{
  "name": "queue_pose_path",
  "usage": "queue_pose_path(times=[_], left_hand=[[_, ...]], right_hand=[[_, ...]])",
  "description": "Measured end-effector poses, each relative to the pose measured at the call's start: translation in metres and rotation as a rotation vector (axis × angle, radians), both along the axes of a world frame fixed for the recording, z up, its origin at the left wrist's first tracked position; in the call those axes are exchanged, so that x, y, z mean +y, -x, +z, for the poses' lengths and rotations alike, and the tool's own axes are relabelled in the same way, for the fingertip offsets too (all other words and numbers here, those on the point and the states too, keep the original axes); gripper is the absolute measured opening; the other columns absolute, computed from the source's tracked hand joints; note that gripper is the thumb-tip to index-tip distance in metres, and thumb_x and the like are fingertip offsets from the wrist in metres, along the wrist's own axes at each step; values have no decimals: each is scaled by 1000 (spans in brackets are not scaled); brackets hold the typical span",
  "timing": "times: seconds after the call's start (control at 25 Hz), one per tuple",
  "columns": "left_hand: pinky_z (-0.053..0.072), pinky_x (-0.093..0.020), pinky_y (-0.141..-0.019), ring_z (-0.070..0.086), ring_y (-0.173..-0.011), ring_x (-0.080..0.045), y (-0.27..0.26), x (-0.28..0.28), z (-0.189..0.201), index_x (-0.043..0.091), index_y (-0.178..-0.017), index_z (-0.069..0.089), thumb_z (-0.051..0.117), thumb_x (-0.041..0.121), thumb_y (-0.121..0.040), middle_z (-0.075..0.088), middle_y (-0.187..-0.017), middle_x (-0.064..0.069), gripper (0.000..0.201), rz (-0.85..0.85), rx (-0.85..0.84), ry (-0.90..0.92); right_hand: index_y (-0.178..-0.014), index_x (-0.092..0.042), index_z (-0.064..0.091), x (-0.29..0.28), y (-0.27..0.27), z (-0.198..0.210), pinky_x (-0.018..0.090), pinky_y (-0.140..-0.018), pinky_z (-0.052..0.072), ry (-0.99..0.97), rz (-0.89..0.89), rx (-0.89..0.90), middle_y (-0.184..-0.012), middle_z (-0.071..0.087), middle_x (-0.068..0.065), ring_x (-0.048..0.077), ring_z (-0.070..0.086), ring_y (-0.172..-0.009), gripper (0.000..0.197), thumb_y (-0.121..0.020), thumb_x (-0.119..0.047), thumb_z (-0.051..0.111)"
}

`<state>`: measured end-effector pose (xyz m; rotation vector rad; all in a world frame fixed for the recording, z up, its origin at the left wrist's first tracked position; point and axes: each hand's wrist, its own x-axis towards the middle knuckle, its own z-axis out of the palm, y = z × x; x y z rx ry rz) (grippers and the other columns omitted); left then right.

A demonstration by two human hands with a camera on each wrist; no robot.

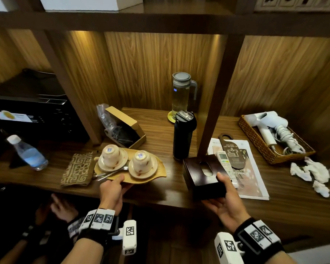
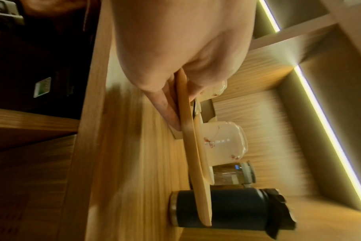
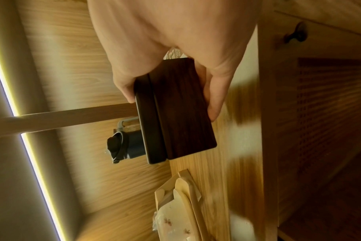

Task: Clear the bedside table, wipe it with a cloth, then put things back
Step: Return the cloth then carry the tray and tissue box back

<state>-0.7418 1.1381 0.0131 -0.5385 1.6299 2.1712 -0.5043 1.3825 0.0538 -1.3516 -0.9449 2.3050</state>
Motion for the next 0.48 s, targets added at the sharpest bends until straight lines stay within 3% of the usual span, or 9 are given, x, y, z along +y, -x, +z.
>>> queue_pose_path(times=[0.08, 0.24, 0.36, 0.48], left_hand=[[61, -43, -75, 69, -114, -35, -6, 1, 17, -6, -127, 65, 62, -2, -99, 71, -126, -26, 29, 30, 41, -8], [66, -42, -76, 73, -108, -33, -27, -2, 52, -1, -119, 69, 65, -1, -98, 75, -116, -21, 22, 111, 87, -59], [65, -46, -81, 74, -108, -34, -46, -7, 74, 2, -110, 72, 67, -1, -96, 76, -115, -22, 16, 233, 130, -80], [66, -46, -78, 74, -109, -35, -66, -17, 90, 1, -115, 72, 67, -2, -95, 77, -115, -22, 21, 352, 175, -91]], right_hand=[[-123, -23, 66, 0, 5, 4, 52, -95, 59, -9, 14, 19, -122, 73, 22, 37, 69, -114, 40, -90, -43, 76], [-132, -23, 64, 7, 18, 21, 57, -110, 53, -33, 81, 96, -129, 72, 21, 35, 70, -113, 45, -93, -44, 73], [-143, -21, 61, 20, 27, 36, 53, -102, 57, -52, 163, 142, -126, 72, 19, 33, 71, -109, 56, -94, -45, 71], [-131, -23, 65, 33, 33, 54, 53, -103, 56, -65, 253, 160, -131, 71, 18, 33, 70, -115, 46, -93, -48, 72]])
